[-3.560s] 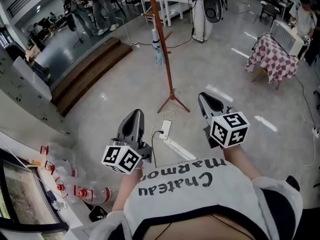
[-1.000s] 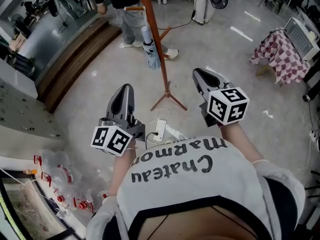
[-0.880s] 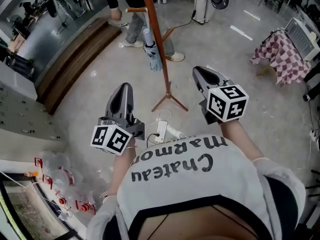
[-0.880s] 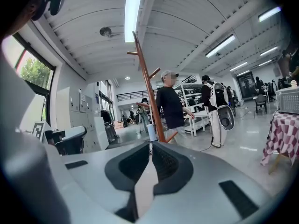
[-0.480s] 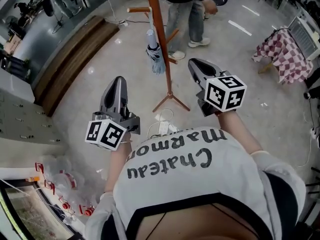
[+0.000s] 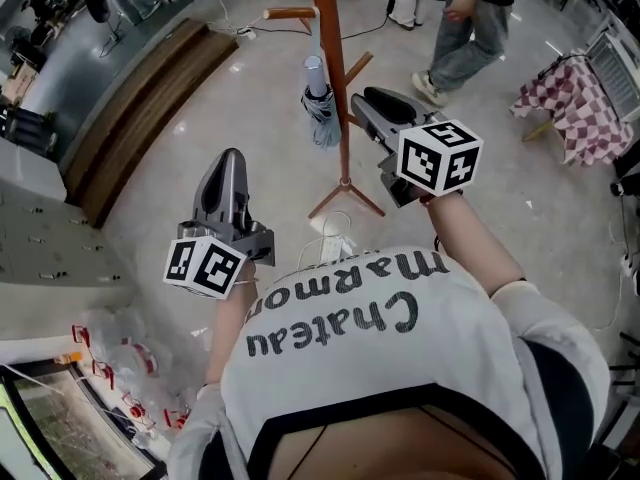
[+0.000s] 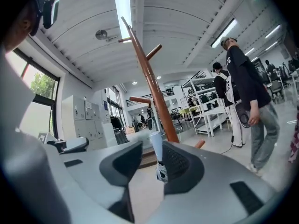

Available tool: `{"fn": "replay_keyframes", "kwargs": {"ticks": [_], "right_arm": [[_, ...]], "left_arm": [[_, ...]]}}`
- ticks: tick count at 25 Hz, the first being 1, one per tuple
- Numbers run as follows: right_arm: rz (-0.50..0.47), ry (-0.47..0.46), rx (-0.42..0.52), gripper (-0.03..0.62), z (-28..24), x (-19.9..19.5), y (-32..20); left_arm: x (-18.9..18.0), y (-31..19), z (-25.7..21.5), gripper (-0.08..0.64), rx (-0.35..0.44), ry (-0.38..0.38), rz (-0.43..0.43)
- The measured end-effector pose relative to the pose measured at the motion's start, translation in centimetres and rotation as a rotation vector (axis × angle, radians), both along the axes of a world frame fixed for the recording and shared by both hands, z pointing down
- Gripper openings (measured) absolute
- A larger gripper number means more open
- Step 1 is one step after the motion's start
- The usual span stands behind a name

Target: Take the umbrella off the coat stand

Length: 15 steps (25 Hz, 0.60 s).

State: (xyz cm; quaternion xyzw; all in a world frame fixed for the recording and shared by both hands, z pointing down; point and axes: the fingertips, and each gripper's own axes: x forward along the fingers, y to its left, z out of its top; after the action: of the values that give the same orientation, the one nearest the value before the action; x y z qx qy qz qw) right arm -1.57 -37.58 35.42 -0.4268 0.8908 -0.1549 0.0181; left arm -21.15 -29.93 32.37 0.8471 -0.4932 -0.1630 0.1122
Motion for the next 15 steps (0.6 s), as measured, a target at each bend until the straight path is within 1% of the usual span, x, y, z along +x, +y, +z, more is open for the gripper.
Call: {"fn": "replay_keyframes", "kwargs": {"ticks": [1,2,6,11,15], "right_arm": [[-0.011,-0.002,-0.005,0.152,0.1,-0.4,-0.4],[-0.020,-0.005,-0.010,0.166,0.3,-0.6,-0.8],[-0.030,0.004,-0.012,0.166,0.6,-1.3,-2.5],[-0.067,0.065,-0.004,0.175,0.9,-3.2,-4.4],[-0.091,0.120,-0.003,0.192,1.2,-4.7,-5.6]], "left_arm": [[-0.4,-0.1,0.3,0.021,-0.009,0.001,-0.007],[-0.8,-0.2,0.6,0.021,-0.017,0.002,-0.014],[-2.3,-0.4,1.2,0.021,-0.039,0.002,-0.042],[-4.7,-0.5,1.4,0.021,-0.044,-0.011,-0.084],[-5.6,-0.4,1.7,0.021,-0.045,-0.010,-0.111]]}}
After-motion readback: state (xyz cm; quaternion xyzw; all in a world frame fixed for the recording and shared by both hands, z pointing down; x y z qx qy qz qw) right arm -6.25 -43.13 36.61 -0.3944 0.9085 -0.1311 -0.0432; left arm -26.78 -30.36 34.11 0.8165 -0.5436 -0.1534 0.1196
